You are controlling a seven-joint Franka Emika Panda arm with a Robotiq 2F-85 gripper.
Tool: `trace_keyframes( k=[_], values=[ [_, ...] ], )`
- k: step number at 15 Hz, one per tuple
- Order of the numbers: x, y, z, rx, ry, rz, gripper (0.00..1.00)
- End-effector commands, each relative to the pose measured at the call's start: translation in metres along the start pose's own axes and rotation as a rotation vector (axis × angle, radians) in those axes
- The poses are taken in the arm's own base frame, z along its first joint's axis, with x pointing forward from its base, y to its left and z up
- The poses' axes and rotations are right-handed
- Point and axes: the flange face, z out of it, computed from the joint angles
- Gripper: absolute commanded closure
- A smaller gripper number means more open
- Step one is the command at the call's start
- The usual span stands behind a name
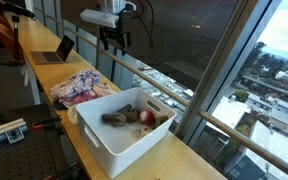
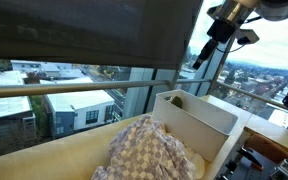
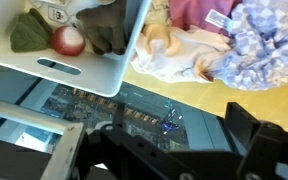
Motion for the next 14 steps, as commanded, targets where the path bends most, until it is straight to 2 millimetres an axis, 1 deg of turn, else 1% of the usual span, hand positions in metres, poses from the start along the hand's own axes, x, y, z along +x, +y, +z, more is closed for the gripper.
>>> trace_keyframes(
  k=[1,4,7,10,14],
  values=[
    [-0.014,0.055,0.040,-0.012,-0.005,0.037,0.00],
    [-0.035,0.098,0.084,-0.018,-0.023,0.090,0.00],
    [-0.057,0.129,0.131,-0.012,-0.042,0.136,0.00],
    [-0.077,0.147,0.175,-0.007,-0.067,0.165,0.00],
    [-0.099,0.169,0.219,-0.016,-0.094,0.185,0.00]
  ],
)
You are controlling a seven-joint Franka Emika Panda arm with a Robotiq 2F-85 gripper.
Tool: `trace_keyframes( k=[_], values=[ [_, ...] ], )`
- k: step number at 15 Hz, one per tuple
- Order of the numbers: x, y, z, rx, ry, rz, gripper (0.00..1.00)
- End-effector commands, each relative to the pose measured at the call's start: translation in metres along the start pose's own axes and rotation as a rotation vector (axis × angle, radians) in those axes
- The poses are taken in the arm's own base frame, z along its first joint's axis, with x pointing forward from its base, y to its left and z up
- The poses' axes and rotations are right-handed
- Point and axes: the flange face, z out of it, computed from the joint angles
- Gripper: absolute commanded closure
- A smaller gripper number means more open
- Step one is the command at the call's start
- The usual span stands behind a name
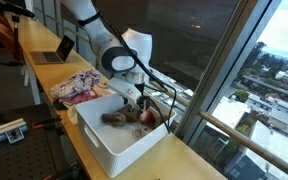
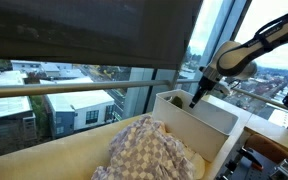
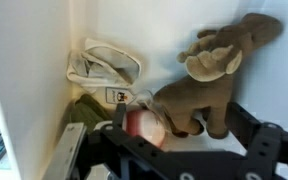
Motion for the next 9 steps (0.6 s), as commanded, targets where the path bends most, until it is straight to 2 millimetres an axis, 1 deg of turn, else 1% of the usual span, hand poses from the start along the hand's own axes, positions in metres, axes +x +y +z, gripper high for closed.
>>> trace_keyframes(
  k=[1,5,9],
  values=[
    [-0.001,0.024,0.031,-0.013,0.004,0.000,0.00],
    [-0.006,0.040,0.062,-0.033,0.000,-0.015,0.00],
    [0.002,0.048,0.091,-0.097,0.015,-0.086,0.00]
  ],
)
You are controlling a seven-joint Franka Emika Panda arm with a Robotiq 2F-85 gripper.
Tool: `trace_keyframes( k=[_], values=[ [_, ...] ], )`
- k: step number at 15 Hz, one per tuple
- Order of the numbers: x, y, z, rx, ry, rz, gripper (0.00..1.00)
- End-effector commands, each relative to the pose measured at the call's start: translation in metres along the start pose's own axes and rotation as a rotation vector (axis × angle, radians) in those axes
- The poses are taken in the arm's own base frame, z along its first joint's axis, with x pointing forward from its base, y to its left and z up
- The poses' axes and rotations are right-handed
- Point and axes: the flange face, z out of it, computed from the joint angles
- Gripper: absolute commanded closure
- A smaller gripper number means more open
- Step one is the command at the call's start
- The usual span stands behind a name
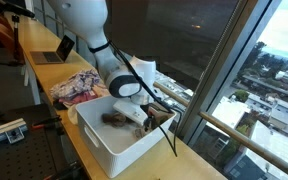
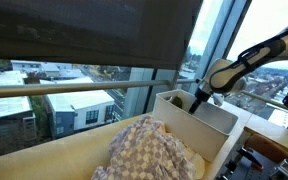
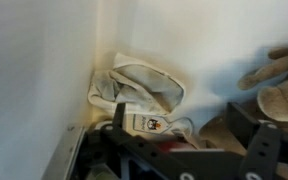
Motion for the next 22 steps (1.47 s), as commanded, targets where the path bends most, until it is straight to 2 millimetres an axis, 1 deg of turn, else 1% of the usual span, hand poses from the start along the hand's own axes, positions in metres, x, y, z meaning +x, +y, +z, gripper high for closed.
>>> trace_keyframes(
  k=[1,4,7,10,11,12,13,16,20,21,22],
  values=[
    [0.015,0.009,0.025,-0.066,0.025,-0.078,0.00],
    [0.022,0.015,0.044,-0.110,0.025,-0.125,0.00],
    [0.024,0.020,0.061,-0.128,0.009,-0.144,0.00],
    [0.026,0.020,0.073,-0.118,-0.007,-0.145,0.00],
    [0.028,0.021,0.071,-0.122,-0.005,-0.149,0.25],
    [0.030,0.021,0.068,-0.121,-0.002,-0.148,0.26],
    [0.030,0.022,0.067,-0.120,0.000,-0.146,0.32],
    [0.030,0.027,0.060,-0.122,0.004,-0.137,0.58],
    [0.030,0.035,0.054,-0.128,0.007,-0.125,0.86],
    [0.028,0.036,0.052,-0.130,0.006,-0.123,0.95],
    [0.027,0.037,0.048,-0.132,0.006,-0.120,0.99]
  ],
)
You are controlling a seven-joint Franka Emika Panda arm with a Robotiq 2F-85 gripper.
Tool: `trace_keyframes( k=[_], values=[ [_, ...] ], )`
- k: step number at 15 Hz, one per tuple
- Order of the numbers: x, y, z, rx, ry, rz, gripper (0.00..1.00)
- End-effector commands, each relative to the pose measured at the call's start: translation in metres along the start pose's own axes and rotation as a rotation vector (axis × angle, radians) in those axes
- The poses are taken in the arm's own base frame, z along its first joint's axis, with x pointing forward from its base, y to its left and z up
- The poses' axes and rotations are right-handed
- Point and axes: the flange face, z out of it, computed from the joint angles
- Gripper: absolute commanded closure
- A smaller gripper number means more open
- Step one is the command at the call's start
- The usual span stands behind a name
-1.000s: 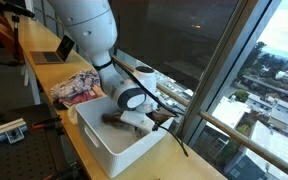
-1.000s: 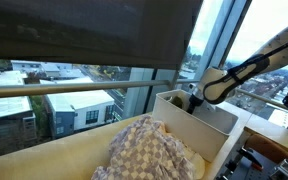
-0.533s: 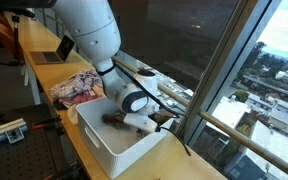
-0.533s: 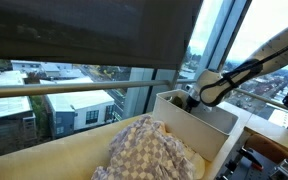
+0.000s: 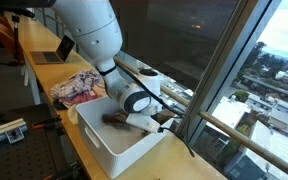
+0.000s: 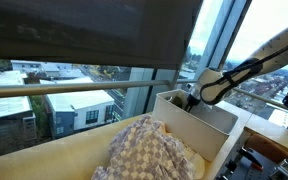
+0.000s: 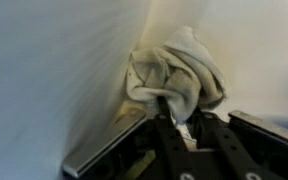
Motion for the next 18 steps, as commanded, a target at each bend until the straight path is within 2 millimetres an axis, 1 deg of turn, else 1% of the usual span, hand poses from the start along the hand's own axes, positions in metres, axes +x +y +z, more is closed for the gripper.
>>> trace_keyframes(
  k=[1,3,5,6,10,12,14,16,18],
  values=[
    [-0.001,0.006,-0.019,-0.007,-0.012,0.013,1.00],
    [-0.001,-0.001,-0.044,-0.002,0.007,0.025,1.00],
    [0.003,-0.015,-0.085,-0.001,0.044,0.029,0.99],
    [0.006,-0.020,-0.100,0.000,0.061,0.027,0.99],
    [0.029,-0.045,-0.185,-0.024,0.142,-0.013,0.99],
    [0.041,-0.064,-0.230,-0.037,0.172,-0.045,0.99],
    [0.054,-0.090,-0.272,-0.045,0.184,-0.084,0.99],
    [0.067,-0.127,-0.308,-0.041,0.182,-0.128,0.99],
    [0.079,-0.169,-0.326,-0.032,0.176,-0.175,0.99]
  ],
)
